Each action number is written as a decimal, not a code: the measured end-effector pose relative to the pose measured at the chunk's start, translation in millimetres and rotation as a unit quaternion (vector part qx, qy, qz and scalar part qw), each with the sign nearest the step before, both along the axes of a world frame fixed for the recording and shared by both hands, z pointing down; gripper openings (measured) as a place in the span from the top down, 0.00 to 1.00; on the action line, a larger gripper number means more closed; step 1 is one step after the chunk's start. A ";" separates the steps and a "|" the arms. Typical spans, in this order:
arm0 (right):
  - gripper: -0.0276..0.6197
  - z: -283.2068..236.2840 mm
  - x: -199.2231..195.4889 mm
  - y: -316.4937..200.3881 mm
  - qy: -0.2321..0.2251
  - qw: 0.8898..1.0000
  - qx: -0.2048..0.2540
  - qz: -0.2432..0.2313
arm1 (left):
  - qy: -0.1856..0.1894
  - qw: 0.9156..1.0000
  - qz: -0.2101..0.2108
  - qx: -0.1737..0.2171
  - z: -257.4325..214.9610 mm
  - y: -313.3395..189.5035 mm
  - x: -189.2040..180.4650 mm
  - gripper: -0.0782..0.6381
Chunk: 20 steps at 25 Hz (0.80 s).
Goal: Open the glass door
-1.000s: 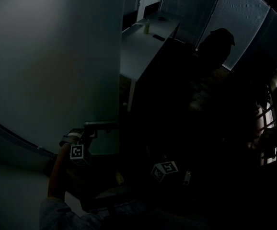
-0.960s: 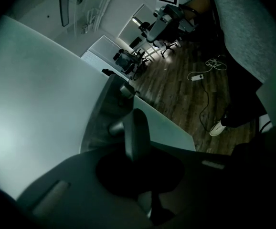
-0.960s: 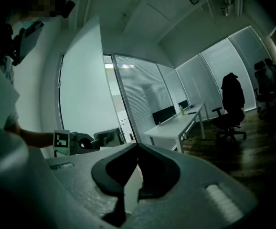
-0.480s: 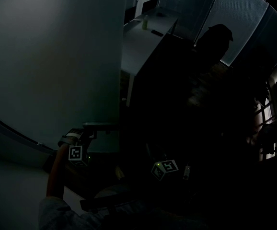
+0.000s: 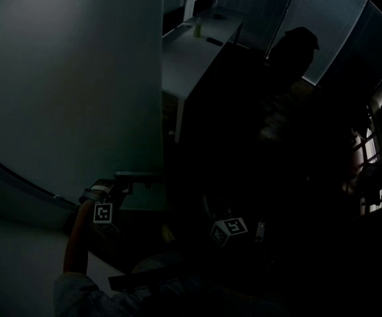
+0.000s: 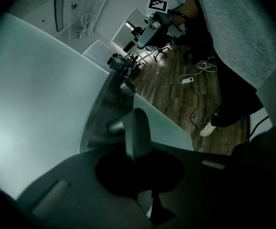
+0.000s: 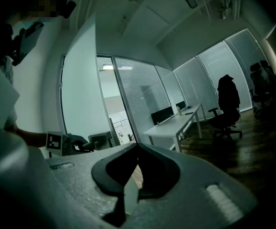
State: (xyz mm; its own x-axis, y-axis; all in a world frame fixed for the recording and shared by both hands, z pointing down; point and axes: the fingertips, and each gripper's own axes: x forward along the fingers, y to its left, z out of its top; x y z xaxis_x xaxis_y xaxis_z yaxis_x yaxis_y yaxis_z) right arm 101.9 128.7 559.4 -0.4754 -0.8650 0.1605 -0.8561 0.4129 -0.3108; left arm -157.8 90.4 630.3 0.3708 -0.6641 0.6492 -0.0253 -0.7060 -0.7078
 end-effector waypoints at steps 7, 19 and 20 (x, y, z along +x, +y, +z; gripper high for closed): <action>0.95 -9.4 0.5 5.0 -0.002 1.000 -0.001 0.003 | -0.011 1.000 0.006 -0.005 -8.0 7.2 -3.6 0.88; 0.95 -0.9 -4.6 41.7 0.000 1.000 0.001 -0.009 | -0.026 1.000 0.018 -0.002 -1.0 47.9 -9.1 0.89; 0.95 -0.1 -3.5 44.0 0.001 1.000 0.001 -0.009 | -0.026 0.999 0.019 -0.002 -0.4 50.9 -8.5 0.89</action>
State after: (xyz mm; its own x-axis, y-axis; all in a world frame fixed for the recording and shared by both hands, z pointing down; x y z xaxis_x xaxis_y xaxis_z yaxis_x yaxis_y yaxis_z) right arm 98.4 172.7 559.2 -0.4908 -0.8565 0.1595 -0.8491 0.4291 -0.3080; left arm -166.3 141.3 629.9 0.3605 -0.6481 0.6708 0.0382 -0.7083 -0.7049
